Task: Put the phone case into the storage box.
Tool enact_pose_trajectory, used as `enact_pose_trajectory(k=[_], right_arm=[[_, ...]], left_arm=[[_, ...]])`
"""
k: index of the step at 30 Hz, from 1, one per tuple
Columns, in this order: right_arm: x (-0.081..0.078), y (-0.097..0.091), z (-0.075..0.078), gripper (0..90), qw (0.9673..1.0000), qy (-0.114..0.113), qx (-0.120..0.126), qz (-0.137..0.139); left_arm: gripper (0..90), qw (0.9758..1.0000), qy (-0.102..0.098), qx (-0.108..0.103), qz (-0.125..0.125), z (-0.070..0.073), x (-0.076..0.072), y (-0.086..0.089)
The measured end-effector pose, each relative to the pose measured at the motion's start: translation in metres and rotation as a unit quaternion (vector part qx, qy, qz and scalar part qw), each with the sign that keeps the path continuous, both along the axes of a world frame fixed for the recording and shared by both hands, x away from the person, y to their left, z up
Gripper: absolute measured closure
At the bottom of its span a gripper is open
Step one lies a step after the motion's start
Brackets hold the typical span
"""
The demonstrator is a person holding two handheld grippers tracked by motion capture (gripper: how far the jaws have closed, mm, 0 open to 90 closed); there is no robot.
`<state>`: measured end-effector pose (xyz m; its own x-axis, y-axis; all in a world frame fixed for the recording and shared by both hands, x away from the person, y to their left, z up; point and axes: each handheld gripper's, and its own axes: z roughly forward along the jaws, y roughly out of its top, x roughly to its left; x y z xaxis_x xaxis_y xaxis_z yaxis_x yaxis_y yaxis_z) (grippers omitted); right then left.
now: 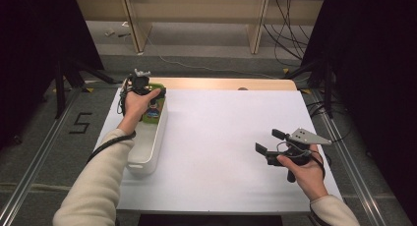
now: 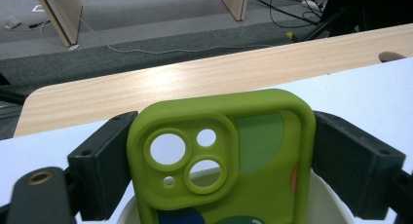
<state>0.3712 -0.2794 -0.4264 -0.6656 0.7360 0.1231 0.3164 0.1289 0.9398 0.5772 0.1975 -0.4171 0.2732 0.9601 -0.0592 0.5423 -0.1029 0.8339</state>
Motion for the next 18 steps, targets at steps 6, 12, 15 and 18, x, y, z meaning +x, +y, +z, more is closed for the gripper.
enact_pose_trajectory(k=[6, 12, 15, 18], right_arm=[[0.0001, 0.0002, -0.0002, 11.8, 1.0, 0.0, 0.0, 0.0], [0.0001, 0.0006, -0.0004, 11.8, 1.0, 0.001, 0.001, 0.001], [0.0003, 0.0007, -0.0006, 12.0, 1.0, 0.001, 0.0, 0.002], [0.0002, 0.001, -0.0008, 12.3, 1.0, 0.003, -0.001, 0.001]], left_arm=[[12.0, 1.0, -0.002, 0.0, 0.002, 0.0013, -0.0002, 0.0002], [5.8, 0.9999, -0.011, -0.002, 0.002, 0.0046, -0.0014, -0.001], [3.3, 0.9999, -0.017, -0.003, 0.002, 0.0069, -0.0024, -0.002], [1.0, 0.9998, -0.019, 0.002, 0.003, 0.0085, -0.0031, -0.0023]])
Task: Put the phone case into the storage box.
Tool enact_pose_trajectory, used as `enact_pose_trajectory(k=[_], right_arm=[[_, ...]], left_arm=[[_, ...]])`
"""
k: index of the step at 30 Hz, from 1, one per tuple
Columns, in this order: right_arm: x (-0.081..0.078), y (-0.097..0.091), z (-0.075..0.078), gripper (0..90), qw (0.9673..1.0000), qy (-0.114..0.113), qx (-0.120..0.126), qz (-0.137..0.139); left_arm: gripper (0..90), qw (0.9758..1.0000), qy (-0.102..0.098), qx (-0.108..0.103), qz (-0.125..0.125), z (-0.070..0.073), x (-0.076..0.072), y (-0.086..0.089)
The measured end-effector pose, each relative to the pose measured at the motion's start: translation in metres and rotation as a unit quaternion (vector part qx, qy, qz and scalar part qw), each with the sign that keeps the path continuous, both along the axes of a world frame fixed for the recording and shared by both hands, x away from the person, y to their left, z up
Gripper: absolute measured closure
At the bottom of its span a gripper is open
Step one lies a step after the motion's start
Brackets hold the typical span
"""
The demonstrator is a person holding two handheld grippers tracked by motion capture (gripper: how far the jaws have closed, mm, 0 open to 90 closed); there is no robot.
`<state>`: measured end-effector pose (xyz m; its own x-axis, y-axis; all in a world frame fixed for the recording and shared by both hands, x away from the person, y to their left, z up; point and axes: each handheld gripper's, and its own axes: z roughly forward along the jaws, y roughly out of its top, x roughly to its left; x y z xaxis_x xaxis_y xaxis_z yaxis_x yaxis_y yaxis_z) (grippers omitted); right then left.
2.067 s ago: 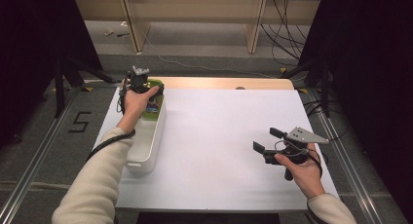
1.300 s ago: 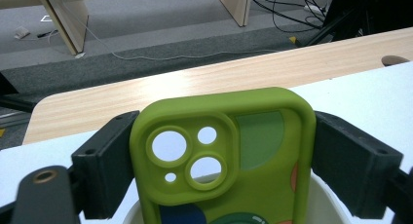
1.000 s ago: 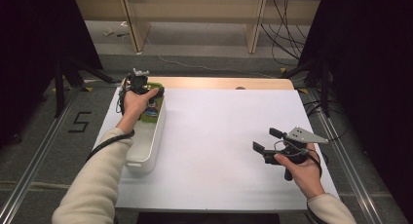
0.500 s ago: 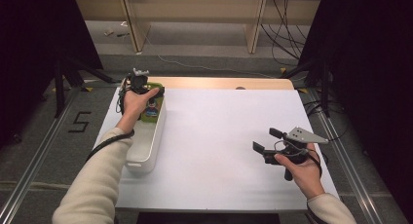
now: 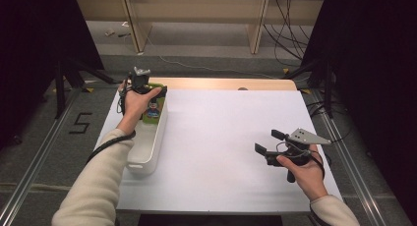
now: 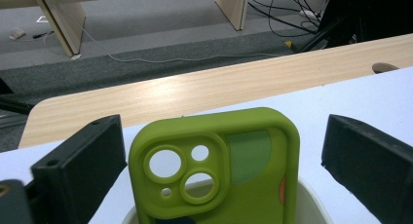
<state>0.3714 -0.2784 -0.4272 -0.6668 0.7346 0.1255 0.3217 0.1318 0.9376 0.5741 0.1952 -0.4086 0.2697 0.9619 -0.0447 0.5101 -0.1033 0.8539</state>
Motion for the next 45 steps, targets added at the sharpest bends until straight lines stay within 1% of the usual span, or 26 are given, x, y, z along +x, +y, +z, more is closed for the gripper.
enact_pose_trajectory(k=[10, 12, 16, 19, 25, 30, 33, 36, 38, 42, 45], right_arm=[[0.0, 0.0, 0.0, 12.3, 1.0, -0.001, 0.0, -0.001], [0.0, 0.0, 0.0, 12.3, 1.0, -0.002, 0.001, -0.001], [0.0, 0.0, 0.0, 12.3, 1.0, -0.001, 0.0, -0.001], [0.0, 0.0, 0.001, 12.3, 1.0, 0.0, 0.0, -0.001], [0.0, 0.0, 0.0, 12.3, 1.0, -0.001, 0.0, -0.002], [0.0, 0.0, 0.001, 12.3, 1.0, -0.001, 0.001, -0.003], [0.0, 0.0, 0.001, 12.3, 1.0, -0.002, 0.001, -0.003], [0.0, 0.0, 0.001, 12.3, 1.0, -0.001, 0.001, -0.002], [0.0, 0.0, 0.001, 12.3, 1.0, -0.002, 0.001, -0.003], [0.0, 0.0, 0.001, 12.3, 1.0, -0.002, 0.0, -0.003], [0.0, 0.0, 0.001, 12.3, 1.0, -0.002, 0.001, -0.003]], left_arm=[[0.0, 1.0, -0.008, 0.003, 0.001, 0.006, -0.006, 0.0], [0.0, 0.9999, -0.013, -0.001, 0.0, 0.009, -0.009, 0.0], [0.0, 0.9998, -0.017, -0.003, -0.001, 0.012, -0.011, 0.0], [0.0, 0.9998, -0.017, -0.003, -0.003, 0.013, -0.014, 0.0], [1.1, 0.9996, -0.023, -0.011, -0.009, 0.016, -0.021, 0.002], [1.1, 0.9994, -0.028, -0.01, -0.017, 0.019, -0.029, 0.002], [1.2, 0.9992, -0.033, -0.011, -0.02, 0.022, -0.035, 0.001], [1.4, 0.9989, -0.035, -0.012, -0.029, 0.026, -0.042, 0.0], [1.7, 0.9986, -0.037, -0.017, -0.033, 0.027, -0.046, 0.001], [2.2, 0.9982, -0.041, -0.019, -0.039, 0.028, -0.053, 0.001], [2.4, 0.9976, -0.042, -0.027, -0.047, 0.028, -0.06, 0.001]])
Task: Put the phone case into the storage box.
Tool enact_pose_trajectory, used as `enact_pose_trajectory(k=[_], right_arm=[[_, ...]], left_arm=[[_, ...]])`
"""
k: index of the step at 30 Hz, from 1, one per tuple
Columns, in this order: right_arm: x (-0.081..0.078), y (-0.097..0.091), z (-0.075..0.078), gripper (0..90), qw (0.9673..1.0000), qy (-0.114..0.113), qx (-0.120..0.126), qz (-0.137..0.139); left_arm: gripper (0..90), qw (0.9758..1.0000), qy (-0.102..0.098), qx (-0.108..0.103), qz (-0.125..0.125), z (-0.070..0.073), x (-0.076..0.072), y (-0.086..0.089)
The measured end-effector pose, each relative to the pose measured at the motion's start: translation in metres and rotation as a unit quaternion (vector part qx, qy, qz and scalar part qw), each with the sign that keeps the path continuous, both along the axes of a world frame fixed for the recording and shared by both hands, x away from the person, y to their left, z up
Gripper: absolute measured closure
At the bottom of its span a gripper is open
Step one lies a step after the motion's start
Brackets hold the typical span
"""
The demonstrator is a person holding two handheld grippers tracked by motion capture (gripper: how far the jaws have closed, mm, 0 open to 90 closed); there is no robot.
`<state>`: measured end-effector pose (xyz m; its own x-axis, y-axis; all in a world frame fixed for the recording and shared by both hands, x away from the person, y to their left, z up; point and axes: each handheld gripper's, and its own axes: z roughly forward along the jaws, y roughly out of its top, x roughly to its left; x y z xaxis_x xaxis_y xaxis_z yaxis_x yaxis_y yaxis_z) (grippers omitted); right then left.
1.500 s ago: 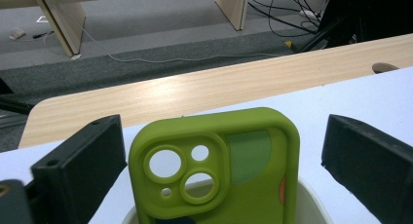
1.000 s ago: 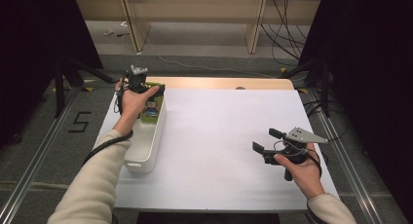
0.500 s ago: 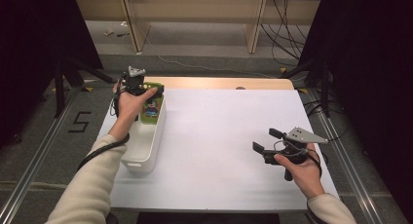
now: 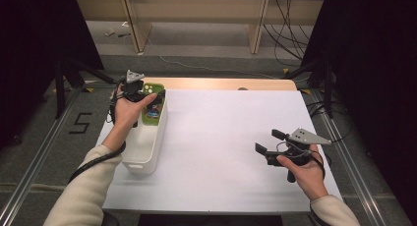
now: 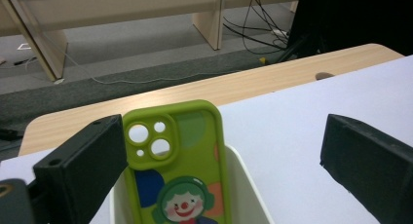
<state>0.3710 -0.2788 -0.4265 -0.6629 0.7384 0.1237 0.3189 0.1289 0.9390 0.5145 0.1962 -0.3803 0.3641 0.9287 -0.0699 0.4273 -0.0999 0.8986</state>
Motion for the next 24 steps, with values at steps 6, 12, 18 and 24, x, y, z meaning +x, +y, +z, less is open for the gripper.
enact_pose_trajectory(k=[6, 12, 18, 24], right_arm=[[0.0, 0.0, 0.0, 12.3, 1.0, -0.001, 0.0, 0.0], [0.0, 0.0, 0.001, 12.3, 1.0, -0.001, 0.0, 0.0], [0.0, 0.0, 0.0, 12.3, 1.0, -0.001, 0.0, 0.0], [0.0, 0.0, 0.001, 12.3, 1.0, -0.002, 0.001, -0.001]], left_arm=[[2.7, 0.9999, -0.005, -0.006, -0.015, 0.001, -0.012, 0.0], [2.9, 0.9995, -0.01, -0.013, -0.027, 0.003, -0.024, -0.001], [3.4, 0.9989, -0.015, -0.015, -0.042, 0.004, -0.036, -0.004], [3.4, 0.998, -0.02, -0.015, -0.057, 0.006, -0.047, -0.009]])
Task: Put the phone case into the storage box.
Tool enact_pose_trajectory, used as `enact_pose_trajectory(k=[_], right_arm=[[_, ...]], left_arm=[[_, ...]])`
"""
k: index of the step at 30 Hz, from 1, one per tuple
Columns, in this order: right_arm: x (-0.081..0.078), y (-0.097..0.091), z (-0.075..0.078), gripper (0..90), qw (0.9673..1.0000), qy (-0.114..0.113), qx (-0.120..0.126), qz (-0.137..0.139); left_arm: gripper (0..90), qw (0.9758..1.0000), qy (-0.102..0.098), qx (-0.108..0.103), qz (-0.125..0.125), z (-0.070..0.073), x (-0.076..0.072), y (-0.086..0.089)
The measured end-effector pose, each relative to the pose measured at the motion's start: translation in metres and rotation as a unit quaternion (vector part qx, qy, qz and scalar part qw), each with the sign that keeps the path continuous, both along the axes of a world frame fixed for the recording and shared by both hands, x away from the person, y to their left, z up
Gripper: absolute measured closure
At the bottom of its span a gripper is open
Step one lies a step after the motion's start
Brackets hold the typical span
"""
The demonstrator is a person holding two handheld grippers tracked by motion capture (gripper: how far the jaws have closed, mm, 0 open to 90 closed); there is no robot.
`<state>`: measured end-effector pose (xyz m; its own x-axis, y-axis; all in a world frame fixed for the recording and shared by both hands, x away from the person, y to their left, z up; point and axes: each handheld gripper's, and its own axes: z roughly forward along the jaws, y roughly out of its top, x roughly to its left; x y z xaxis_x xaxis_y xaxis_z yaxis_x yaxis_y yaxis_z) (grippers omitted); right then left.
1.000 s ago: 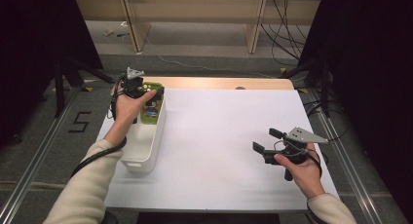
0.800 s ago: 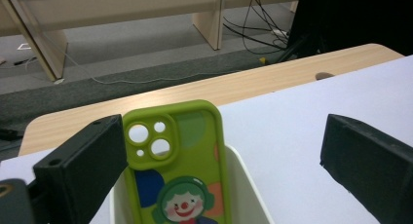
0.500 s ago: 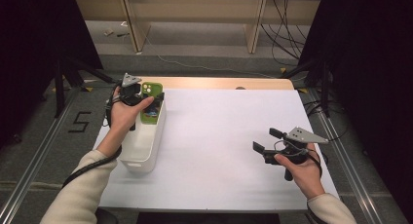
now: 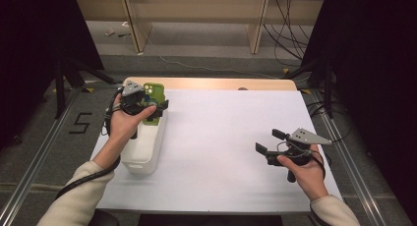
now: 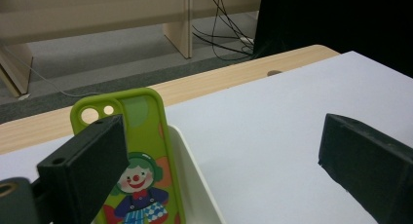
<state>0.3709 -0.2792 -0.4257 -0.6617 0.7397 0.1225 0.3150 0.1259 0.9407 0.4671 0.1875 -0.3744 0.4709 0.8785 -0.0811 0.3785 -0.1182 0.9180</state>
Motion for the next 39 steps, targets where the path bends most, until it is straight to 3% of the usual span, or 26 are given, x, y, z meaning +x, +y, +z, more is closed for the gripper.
enact_pose_trajectory(k=[9, 19, 39], right_arm=[[0.0, 0.0, 0.0, 12.3, 1.0, -0.001, 0.0, 0.001], [0.0, 0.0, 0.0, 12.3, 1.0, -0.001, -0.001, 0.001], [-0.001, 0.0, 0.001, 12.3, 1.0, -0.001, -0.001, 0.004]], left_arm=[[3.8, 0.9997, -0.005, 0.004, -0.022, -0.002, -0.018, -0.005], [4.3, 0.9988, -0.018, -0.003, -0.046, -0.006, -0.037, -0.008], [5.5, 0.9957, -0.024, -0.024, -0.086, -0.019, -0.064, -0.016]])
